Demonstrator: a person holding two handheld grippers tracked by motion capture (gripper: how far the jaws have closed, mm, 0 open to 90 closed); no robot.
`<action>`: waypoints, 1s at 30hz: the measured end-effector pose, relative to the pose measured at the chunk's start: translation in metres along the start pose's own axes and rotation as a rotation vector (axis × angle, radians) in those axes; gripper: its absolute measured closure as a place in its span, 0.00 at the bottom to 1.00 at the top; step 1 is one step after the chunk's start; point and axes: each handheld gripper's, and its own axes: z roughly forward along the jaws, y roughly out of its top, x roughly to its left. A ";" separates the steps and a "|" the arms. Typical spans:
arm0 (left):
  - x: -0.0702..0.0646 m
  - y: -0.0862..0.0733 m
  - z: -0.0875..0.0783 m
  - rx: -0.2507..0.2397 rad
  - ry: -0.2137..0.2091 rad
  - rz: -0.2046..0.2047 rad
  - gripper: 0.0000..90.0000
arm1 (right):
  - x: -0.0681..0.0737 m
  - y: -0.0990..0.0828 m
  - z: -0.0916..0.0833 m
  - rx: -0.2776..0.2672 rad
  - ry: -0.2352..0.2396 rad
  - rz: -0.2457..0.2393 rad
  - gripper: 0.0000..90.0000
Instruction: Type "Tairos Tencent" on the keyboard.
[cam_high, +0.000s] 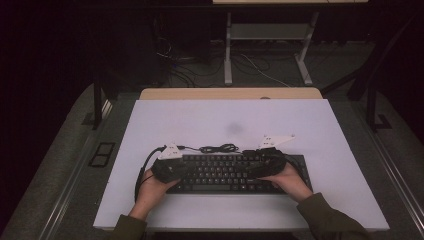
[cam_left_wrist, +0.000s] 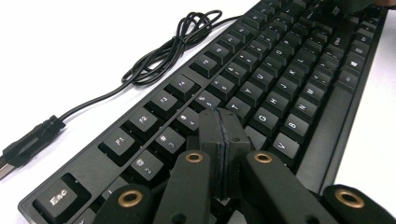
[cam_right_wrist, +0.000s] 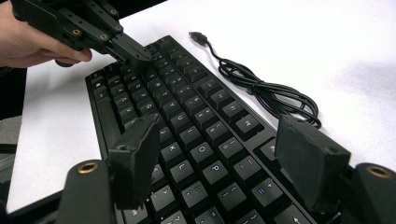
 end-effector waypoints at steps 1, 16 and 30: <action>0.000 0.000 0.001 0.001 0.000 -0.002 0.99 | 0.000 0.000 0.000 0.000 0.001 0.000 0.34; 0.003 -0.001 0.008 0.029 0.009 0.018 0.99 | 0.000 0.000 0.000 0.003 -0.001 -0.004 0.34; 0.002 -0.001 0.006 0.008 0.002 -0.002 0.99 | 0.000 0.000 -0.001 0.003 -0.002 0.000 0.34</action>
